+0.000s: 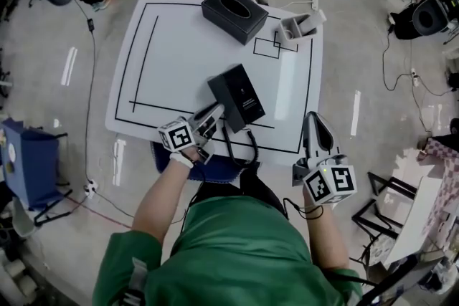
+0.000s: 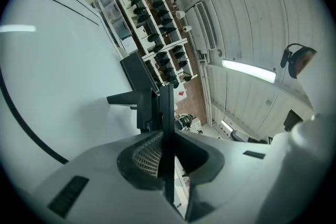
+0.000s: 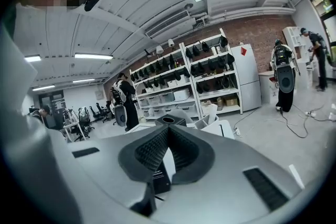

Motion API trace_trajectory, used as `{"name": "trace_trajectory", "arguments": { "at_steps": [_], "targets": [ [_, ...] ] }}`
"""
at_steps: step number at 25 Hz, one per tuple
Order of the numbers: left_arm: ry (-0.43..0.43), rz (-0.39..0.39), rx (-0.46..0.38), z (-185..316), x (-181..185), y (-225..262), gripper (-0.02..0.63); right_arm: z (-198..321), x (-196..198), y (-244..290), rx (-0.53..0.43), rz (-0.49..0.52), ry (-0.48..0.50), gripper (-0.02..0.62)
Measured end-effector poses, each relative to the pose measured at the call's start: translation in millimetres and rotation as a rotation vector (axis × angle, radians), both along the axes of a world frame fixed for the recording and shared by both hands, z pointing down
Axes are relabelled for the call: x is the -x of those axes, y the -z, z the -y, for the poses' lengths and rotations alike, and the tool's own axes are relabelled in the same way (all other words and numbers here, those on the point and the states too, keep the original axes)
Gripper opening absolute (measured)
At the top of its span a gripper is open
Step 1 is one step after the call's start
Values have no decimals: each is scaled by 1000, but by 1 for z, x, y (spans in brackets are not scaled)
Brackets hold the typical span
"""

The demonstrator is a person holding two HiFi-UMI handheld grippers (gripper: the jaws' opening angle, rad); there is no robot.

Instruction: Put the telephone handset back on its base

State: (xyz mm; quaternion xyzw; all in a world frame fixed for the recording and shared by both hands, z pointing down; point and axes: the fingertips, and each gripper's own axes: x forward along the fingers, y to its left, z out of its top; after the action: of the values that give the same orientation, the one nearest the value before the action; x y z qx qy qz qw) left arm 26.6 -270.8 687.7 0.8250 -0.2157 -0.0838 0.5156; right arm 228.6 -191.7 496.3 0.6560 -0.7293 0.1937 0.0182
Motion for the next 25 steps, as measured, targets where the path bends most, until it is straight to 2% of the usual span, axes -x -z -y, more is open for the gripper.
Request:
{"name": "trace_trajectory", "arguments": {
  "at_steps": [8,12,15,21,25],
  "targets": [
    [22,-16,78,-2,-4,-17,80,0,-3,0,0,2,-7,21],
    [24,-27,74,-1,-2,-17,80,0,-2,3,0,4,-7,21],
    [28,-4,95,1,-1,-22,80,3,-3,3,-3,3,-8,21],
    [35,50,84,2,-3,-19,81,2,-3,4,-6,2,-3,21],
    [56,138,100,5,0,-24,109,5,-1,5,-21,9,7,21]
  ]
}}
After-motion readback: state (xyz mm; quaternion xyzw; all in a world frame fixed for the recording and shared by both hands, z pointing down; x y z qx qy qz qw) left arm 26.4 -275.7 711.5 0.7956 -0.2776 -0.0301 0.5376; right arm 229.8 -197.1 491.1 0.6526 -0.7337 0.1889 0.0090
